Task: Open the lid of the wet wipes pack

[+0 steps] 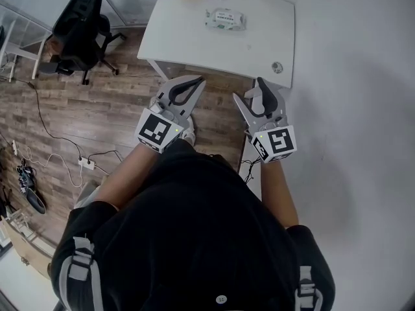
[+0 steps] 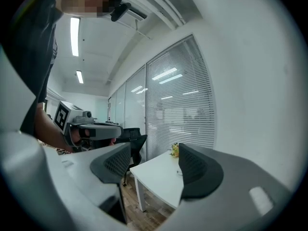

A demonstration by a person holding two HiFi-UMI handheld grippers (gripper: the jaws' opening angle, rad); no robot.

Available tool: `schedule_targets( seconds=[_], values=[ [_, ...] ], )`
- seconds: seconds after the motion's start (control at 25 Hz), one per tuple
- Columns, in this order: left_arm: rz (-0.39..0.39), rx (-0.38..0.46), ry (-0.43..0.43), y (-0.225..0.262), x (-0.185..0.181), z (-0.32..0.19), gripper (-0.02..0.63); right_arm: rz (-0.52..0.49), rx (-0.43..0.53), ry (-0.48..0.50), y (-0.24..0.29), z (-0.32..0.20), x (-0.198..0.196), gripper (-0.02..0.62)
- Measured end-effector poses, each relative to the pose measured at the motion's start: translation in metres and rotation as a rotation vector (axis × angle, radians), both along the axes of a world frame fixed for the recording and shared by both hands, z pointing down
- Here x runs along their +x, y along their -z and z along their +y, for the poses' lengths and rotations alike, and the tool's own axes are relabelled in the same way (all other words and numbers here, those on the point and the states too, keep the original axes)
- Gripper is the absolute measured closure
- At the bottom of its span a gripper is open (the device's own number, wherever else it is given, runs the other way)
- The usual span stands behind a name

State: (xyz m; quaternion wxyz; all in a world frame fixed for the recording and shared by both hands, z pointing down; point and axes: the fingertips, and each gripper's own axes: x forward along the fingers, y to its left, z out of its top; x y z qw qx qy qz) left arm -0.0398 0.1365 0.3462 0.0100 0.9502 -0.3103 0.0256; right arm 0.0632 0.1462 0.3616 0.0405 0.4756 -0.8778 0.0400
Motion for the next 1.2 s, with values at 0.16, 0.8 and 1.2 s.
schedule_targets(
  seconds=[0.16,0.8,1.2],
  values=[
    [0.003,-0.013,-0.016,-0.003,-0.009,-0.031,0.598,0.011,-0.016,-0.005,-0.004,-0.03,-0.013,0.273],
    [0.016,-0.047,-0.06,-0.023,-0.049,-0.114,0.598,0.057,-0.065,-0.036,-0.019,-0.102,-0.058,0.275],
    [0.001,-0.073,-0.037,-0.038,-0.048,-0.153,0.598,0.056,-0.082,-0.013,-0.032,-0.146,-0.055,0.281]
  ],
)
